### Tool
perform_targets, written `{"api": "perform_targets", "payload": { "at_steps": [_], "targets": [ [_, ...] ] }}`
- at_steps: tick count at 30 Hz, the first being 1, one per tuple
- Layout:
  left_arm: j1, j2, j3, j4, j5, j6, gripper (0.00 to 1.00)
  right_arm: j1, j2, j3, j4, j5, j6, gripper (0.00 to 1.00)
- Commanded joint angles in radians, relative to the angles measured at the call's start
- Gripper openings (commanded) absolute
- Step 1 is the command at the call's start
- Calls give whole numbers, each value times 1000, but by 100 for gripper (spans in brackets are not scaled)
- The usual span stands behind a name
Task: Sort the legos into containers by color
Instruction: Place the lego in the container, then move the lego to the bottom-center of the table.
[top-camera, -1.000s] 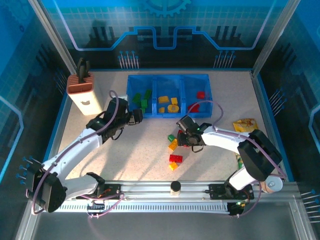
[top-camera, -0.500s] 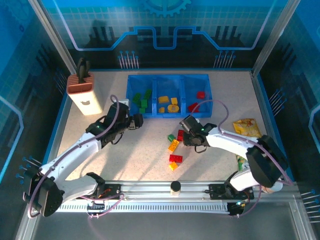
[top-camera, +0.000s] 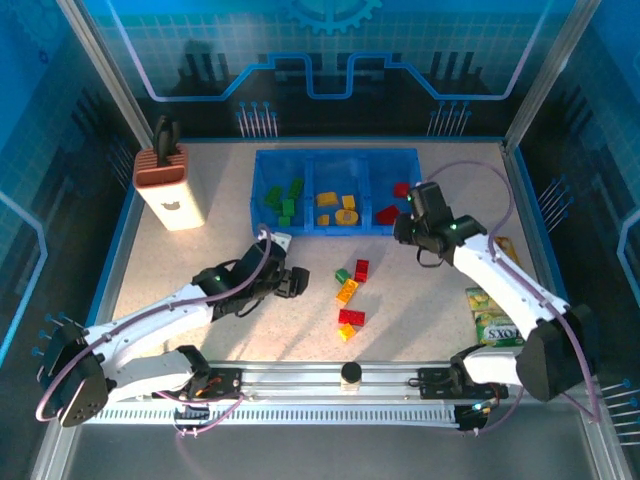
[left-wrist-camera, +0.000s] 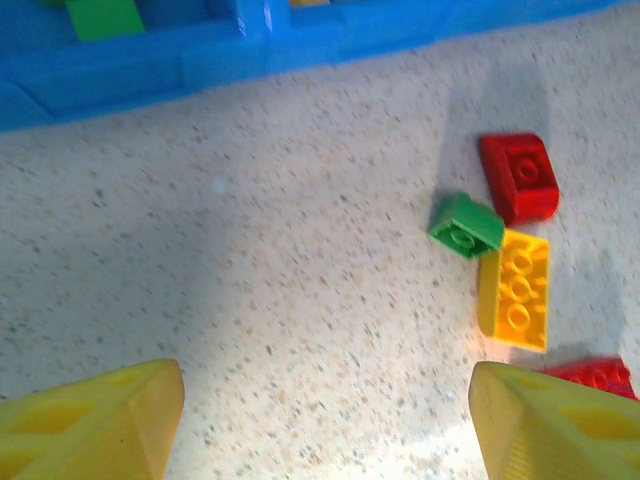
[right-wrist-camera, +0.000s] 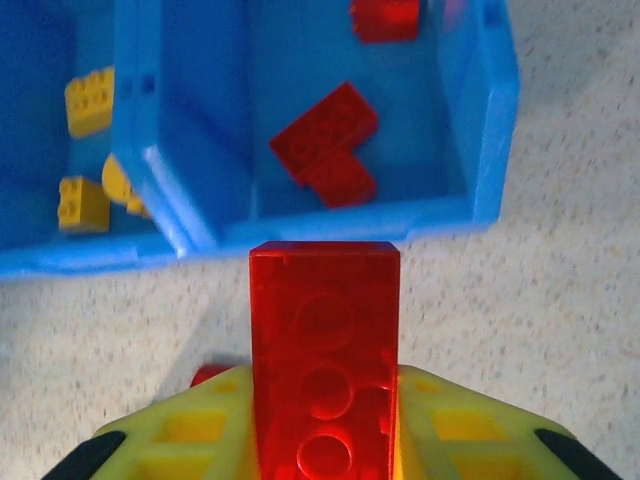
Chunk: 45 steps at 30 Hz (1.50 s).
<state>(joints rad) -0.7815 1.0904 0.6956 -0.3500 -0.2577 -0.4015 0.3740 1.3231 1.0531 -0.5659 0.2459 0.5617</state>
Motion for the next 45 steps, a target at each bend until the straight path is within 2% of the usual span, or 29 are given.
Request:
{"api": "perform_targets", "payload": {
  "at_steps": [1, 9, 10, 13, 14, 18, 25, 31, 35, 45],
  "targets": [
    [-55, -27, -24, 33, -15, -42, 76, -52, 109, 90, 0, -60, -72, 31],
    [-155, 7, -31, 14, -18, -110, 76, -96, 388, 336, -18, -67, -119, 30],
    [-164, 11, -33, 18, -17, -118, 76, -102, 417, 361, -21, -58, -123, 32],
    [-188, 32, -34, 29, -9, -129, 76, -120, 479, 440, -23, -71, -153, 73],
    [-195, 44, -32, 30, -7, -131, 76, -122, 487, 473, -48, -65, -156, 75],
    [-214, 91, -27, 47, 9, -124, 76, -97, 420, 475, -46, -61, -171, 76],
    [-259, 215, 18, 76, 91, -144, 76, -57, 217, 229, 41, -85, -135, 76],
    [-355, 335, 87, 39, 113, -242, 77, -43, 83, 36, 89, -91, -90, 75],
    [-403, 395, 121, 43, 140, -304, 78, -36, 39, -35, 105, -89, -69, 75],
    [-420, 528, 205, -17, 142, -336, 78, -32, -28, -134, 136, -83, -47, 75]
  ]
}}
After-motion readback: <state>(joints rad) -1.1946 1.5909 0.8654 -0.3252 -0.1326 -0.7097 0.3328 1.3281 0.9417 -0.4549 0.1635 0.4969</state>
